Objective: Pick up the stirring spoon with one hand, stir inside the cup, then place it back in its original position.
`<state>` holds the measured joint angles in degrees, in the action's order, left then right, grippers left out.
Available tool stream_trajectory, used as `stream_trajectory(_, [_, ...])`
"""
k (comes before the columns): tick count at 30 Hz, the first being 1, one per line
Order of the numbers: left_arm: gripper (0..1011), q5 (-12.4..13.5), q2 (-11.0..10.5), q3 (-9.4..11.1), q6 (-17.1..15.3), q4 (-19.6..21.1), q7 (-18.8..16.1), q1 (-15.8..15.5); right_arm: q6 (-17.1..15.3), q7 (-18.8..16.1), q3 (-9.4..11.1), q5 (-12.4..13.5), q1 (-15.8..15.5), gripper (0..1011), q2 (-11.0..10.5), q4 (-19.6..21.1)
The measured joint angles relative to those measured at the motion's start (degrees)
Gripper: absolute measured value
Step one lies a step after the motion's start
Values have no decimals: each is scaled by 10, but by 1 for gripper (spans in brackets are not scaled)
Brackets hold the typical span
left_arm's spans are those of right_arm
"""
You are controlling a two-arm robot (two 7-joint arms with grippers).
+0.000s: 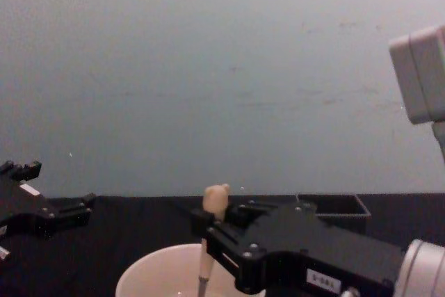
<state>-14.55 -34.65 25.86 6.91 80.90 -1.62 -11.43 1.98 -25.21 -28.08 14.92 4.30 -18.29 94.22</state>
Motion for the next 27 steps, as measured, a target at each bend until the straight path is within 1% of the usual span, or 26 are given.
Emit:
stream_trajectory(6, [1001, 0, 0, 0, 0, 0, 0, 0, 0, 1, -8, 0, 9, 199, 8, -6])
stream_trajectory(12, [1001, 0, 0, 0, 0, 0, 0, 0, 2, 12, -14, -6, 27, 199, 27, -27])
stream_trajectory(15, [1001, 0, 0, 0, 0, 0, 0, 0, 5, 21, -16, -13, 38, 199, 38, -43])
stream_trajectory(21, [1001, 0, 0, 0, 0, 0, 0, 0, 9, 29, -16, -22, 50, 199, 48, -63])
stream_trajectory(27, [1001, 0, 0, 0, 0, 0, 0, 0, 12, 36, -8, -29, 58, 199, 55, -80])
